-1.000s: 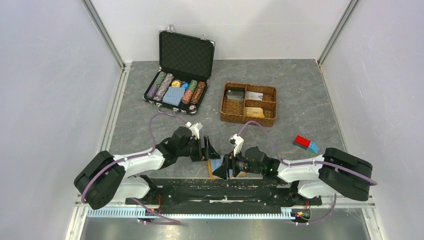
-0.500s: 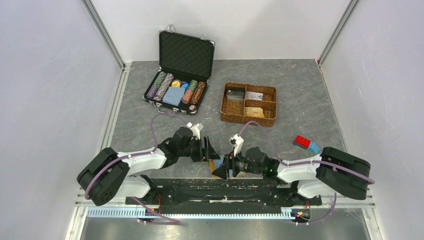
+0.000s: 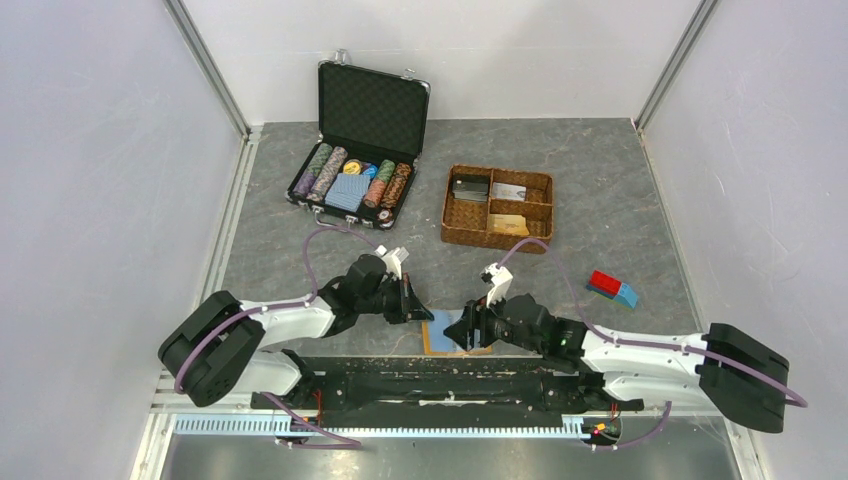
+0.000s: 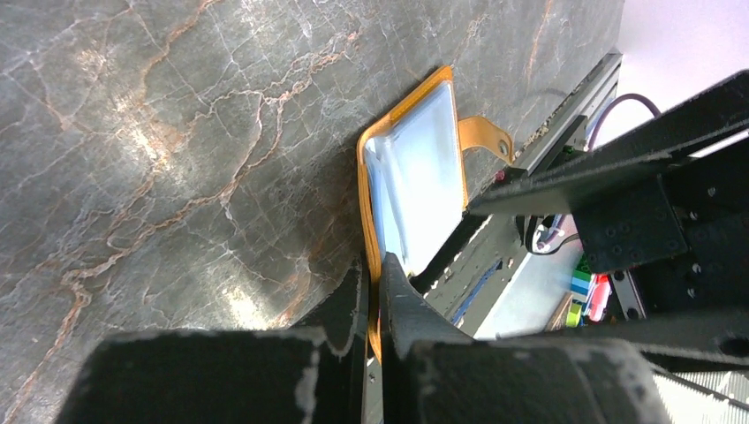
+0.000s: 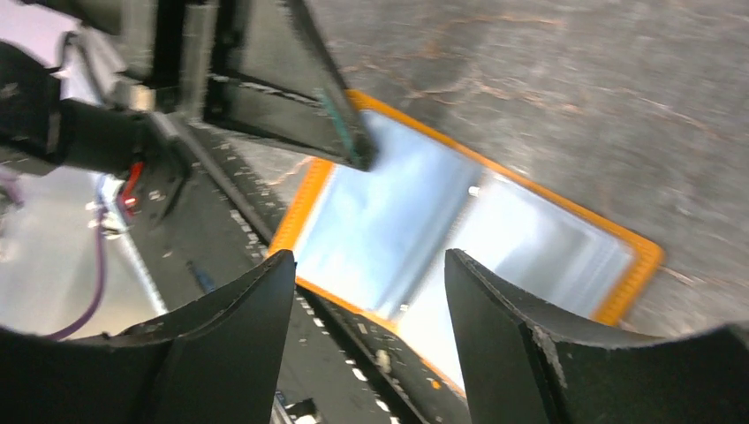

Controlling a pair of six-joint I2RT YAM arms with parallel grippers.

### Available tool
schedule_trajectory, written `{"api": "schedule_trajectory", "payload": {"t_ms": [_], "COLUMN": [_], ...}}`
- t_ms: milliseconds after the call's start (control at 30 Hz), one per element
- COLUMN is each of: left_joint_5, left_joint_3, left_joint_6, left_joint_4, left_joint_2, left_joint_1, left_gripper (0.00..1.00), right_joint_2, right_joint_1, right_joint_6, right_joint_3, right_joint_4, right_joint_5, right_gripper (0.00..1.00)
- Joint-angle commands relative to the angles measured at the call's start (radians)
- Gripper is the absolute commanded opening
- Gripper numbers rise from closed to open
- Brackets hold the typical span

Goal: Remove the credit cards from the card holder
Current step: Remove the credit card from the card holder.

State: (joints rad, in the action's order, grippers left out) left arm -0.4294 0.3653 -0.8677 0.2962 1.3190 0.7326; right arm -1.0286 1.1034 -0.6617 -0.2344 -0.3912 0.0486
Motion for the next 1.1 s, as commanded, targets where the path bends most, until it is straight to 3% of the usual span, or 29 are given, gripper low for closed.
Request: {"api": "schedule_trajectory", "payload": {"t_ms": [0, 667, 1067], "left_joint_5": [-0.029, -0.019, -0.014], "left_joint_3": [-0.005, -0.016, -0.016], "left_joint_6": [-0.010, -0.015, -0.019], "left_joint_4": [0.060, 0.062, 0.064], "left_joint_2": [0.011, 0.006, 0.006], "left_joint_1": [0.004, 0.005, 0.005], "left_gripper": [0.02, 0.02, 0.02], "right_joint_2": [0.031, -0.024, -0.071], "right_joint_1": [-0.005, -0.027, -0.026], "right_joint_6": [-0.002, -0.078, -0.099], "right_joint_3": [-0.054, -0.083, -0.076], "right_joint_4": [0.198, 0.323, 0.230], "right_joint_5": [0.159, 0.219, 0.121], "right_gripper": [0.65, 0.57, 0.54]}}
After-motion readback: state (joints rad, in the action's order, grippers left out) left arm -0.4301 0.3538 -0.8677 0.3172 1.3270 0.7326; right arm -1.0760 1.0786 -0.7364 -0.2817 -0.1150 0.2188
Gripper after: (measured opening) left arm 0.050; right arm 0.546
